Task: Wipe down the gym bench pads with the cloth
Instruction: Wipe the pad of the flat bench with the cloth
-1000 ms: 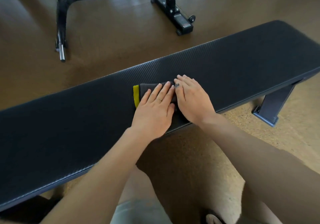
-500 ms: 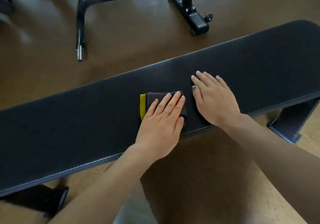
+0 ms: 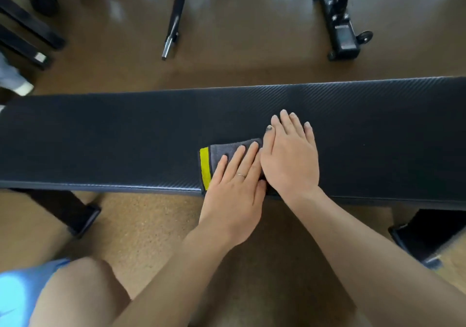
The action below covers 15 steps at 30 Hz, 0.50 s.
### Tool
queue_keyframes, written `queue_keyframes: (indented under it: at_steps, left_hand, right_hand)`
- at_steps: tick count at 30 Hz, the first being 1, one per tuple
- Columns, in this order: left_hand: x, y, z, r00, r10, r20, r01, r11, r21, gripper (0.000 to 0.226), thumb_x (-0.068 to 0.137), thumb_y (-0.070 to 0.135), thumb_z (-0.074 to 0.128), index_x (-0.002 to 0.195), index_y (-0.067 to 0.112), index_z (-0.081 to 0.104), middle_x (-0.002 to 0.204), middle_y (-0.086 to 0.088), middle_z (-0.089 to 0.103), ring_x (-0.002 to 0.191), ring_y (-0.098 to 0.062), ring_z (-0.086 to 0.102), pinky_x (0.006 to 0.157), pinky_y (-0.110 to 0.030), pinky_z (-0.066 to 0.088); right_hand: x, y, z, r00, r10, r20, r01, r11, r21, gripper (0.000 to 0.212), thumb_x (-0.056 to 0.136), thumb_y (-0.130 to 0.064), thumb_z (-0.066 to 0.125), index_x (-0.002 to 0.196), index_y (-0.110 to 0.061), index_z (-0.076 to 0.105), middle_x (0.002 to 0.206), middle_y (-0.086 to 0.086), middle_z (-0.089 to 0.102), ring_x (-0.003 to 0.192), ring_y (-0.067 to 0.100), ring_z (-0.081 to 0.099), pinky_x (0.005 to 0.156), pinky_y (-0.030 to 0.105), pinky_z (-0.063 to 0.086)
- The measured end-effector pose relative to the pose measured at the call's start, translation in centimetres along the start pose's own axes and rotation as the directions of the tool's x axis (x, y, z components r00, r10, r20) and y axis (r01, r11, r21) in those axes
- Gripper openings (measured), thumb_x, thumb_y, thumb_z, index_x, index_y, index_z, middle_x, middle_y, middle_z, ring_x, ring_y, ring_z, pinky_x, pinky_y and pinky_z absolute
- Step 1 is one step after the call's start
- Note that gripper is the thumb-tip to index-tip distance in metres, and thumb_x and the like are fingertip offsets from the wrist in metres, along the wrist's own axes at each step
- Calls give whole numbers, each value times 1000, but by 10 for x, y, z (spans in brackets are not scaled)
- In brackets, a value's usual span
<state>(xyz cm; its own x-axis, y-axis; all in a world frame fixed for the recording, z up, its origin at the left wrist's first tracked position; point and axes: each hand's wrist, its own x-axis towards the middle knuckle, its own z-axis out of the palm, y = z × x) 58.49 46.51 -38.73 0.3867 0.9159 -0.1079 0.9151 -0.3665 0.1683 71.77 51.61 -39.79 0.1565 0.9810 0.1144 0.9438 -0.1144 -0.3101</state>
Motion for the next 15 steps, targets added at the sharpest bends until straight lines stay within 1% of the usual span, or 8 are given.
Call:
queue_keyframes:
  at_steps: [2, 4, 7, 9, 10, 11, 13, 15]
  left_hand:
    - [4, -1, 0, 1000, -14, -13, 15, 999, 44, 60, 98, 52, -16, 155, 36, -21, 165, 16, -22, 152, -8, -26, 117, -31, -25]
    - [11, -4, -2, 1000, -1, 9, 1, 998, 66, 59, 99, 53, -13, 155, 35, -22, 165, 15, -23, 154, -9, -24, 120, -32, -23]
    - [31, -12, -8, 998, 5, 59, -10, 997, 83, 59, 104, 47, -8, 161, 33, -16, 170, 12, -18, 157, -12, -19, 126, -36, -14]
    - [49, -16, -11, 998, -14, 63, 9, 997, 81, 57, 109, 45, 0, 163, 31, -12, 171, 10, -16, 158, -14, -17, 128, -38, -10]
    - [55, -17, -11, 998, -18, 60, 13, 996, 84, 57, 109, 44, 0, 164, 30, -10, 172, 8, -15, 158, -15, -16, 128, -39, -9]
    - [55, -18, -11, 998, -16, 60, 10, 995, 96, 59, 108, 46, -4, 164, 29, -10, 172, 7, -15, 158, -16, -16, 128, -40, -9]
    - [39, -17, -8, 998, 22, 63, -29, 993, 114, 71, 96, 51, -18, 163, 29, -13, 170, 9, -18, 157, -16, -20, 126, -39, -14]
    - [14, -21, -4, 996, 63, 67, -69, 994, 87, 70, 89, 54, -23, 157, 35, -20, 164, 15, -25, 152, -10, -28, 121, -33, -22]
  right_hand:
    - [3, 0, 0, 1000, -9, -8, 9, 1000, 16, 58, 110, -38, 14, 157, -15, 40, 165, 7, 33, 156, 24, 24, 129, 45, 13]
    - [3, 1, 0, 1000, -24, -8, 24, 999, 30, 59, 110, -38, 13, 156, -15, 41, 165, 8, 34, 156, 24, 24, 129, 45, 13]
    - [0, 4, -2, 999, -39, 14, 38, 999, 37, 54, 112, -36, 17, 158, -15, 37, 167, 7, 29, 157, 23, 20, 130, 43, 9]
    - [-1, 5, -1, 999, -38, 7, 37, 998, 42, 55, 112, -36, 17, 158, -15, 38, 167, 7, 30, 157, 23, 20, 130, 44, 10]
    - [-1, 5, 0, 999, -35, -6, 36, 998, 47, 56, 111, -36, 16, 157, -15, 39, 166, 7, 32, 157, 23, 21, 129, 44, 11]
    - [-1, 6, 1, 999, -32, -14, 32, 998, 51, 57, 110, -37, 15, 157, -15, 40, 166, 7, 33, 156, 23, 22, 129, 44, 12]
    - [-2, 6, 3, 1000, -27, -16, 27, 998, 56, 58, 109, -38, 15, 156, -15, 41, 165, 7, 34, 156, 22, 24, 129, 43, 14]
    - [-4, 5, 4, 999, -23, -40, 25, 998, 65, 61, 107, -39, 14, 155, -14, 43, 163, 7, 37, 155, 23, 27, 129, 43, 17]
